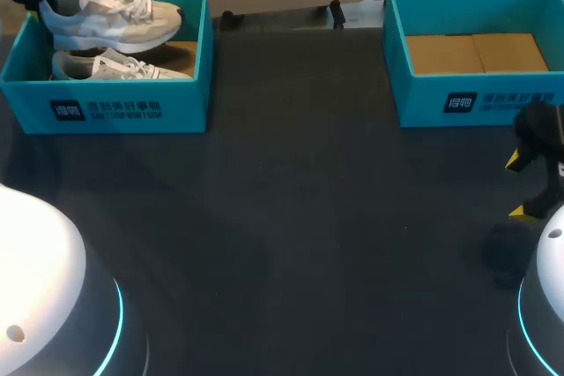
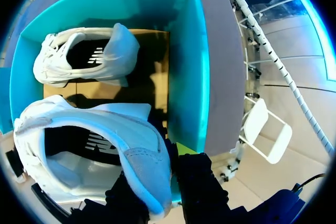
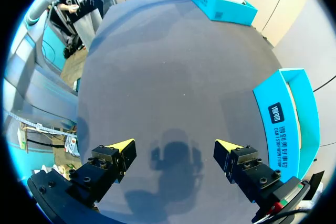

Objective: Take the shoe out of the shoebox, open the shoe tongue, remove and reinsert the insole, then place the shoe into the shoebox

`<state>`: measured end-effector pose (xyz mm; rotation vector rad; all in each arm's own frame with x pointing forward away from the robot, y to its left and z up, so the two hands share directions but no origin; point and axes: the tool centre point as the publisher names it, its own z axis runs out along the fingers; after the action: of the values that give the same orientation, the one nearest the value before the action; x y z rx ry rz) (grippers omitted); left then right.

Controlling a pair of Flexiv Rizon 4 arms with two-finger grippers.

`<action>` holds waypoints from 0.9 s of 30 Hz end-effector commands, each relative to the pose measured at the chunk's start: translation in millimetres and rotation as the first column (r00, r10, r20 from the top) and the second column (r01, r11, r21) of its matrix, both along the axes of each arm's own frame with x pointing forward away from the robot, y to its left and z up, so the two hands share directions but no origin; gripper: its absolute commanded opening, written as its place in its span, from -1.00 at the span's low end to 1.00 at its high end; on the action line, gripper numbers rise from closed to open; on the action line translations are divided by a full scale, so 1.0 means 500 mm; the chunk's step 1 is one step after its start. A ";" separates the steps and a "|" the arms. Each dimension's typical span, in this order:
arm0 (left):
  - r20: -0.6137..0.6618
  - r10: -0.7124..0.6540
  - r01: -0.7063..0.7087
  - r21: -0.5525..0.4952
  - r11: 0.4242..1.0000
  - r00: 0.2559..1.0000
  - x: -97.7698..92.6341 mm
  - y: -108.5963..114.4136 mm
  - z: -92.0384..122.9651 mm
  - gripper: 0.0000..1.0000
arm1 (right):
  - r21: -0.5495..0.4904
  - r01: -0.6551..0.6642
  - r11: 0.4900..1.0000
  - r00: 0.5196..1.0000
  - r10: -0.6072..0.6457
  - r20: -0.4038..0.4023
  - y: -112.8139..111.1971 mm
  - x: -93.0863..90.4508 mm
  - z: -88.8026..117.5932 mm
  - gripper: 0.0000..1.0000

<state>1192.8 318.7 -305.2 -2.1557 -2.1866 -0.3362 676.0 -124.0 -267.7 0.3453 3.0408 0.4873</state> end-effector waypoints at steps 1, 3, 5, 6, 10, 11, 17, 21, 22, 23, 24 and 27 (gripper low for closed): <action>0.005 0.006 -0.006 0.008 1.000 1.000 0.019 0.004 -0.008 -1.00 | -0.004 0.001 1.000 1.000 -0.001 0.001 0.002 -0.001 -0.001 1.00; 0.010 0.006 -0.006 0.016 1.000 1.000 0.025 0.005 -0.010 -1.00 | -0.004 0.001 1.000 1.000 -0.001 0.001 0.002 -0.001 -0.001 1.00; 0.013 0.005 -0.006 0.020 1.000 1.000 0.031 0.006 -0.011 -1.00 | -0.004 0.001 1.000 1.000 -0.001 0.001 0.002 -0.001 -0.001 1.00; 0.015 0.005 -0.005 0.024 1.000 1.000 0.034 0.006 -0.013 -1.00 | -0.004 0.001 1.000 1.000 -0.001 0.001 0.002 -0.001 -0.001 1.00; 0.015 0.006 -0.007 0.028 1.000 1.000 0.039 0.002 -0.018 -1.00 | -0.004 0.001 1.000 1.000 -0.001 0.001 0.002 -0.001 -0.001 1.00; 0.012 0.004 -0.005 0.026 1.000 1.000 0.038 -0.001 -0.020 -1.00 | -0.004 0.001 1.000 1.000 -0.001 0.001 0.002 -0.001 -0.001 1.00; 0.005 -0.001 0.001 0.023 1.000 1.000 0.034 -0.013 -0.034 -1.00 | -0.004 0.001 1.000 1.000 -0.001 0.001 0.002 -0.001 -0.001 1.00; 0.003 0.016 -0.016 0.028 0.999 1.000 0.039 -0.016 -0.046 -1.00 | -0.004 0.001 1.000 1.000 -0.001 0.001 0.002 -0.001 -0.001 1.00; 0.003 0.017 -0.017 0.029 0.999 1.000 0.039 -0.016 -0.049 -1.00 | -0.004 0.001 1.000 1.000 -0.001 0.001 0.002 -0.001 -0.001 1.00; 0.001 0.021 -0.021 0.029 0.999 1.000 0.040 -0.017 -0.052 -1.00 | -0.004 0.001 1.000 1.000 -0.001 0.001 0.002 -0.001 -0.001 1.00; 0.000 0.021 -0.021 0.029 0.999 1.000 0.040 -0.017 -0.054 -1.00 | -0.004 0.001 1.000 1.000 -0.001 0.001 0.002 -0.001 -0.001 1.00; -0.009 0.024 -0.023 0.030 0.999 1.000 0.041 -0.021 -0.067 -1.00 | -0.004 0.001 1.000 1.000 -0.001 0.001 0.002 -0.001 -0.001 1.00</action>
<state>1207.0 309.2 -333.3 -2.1160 -2.1907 -0.3629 676.0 -124.0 -267.7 0.3453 3.0408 0.4873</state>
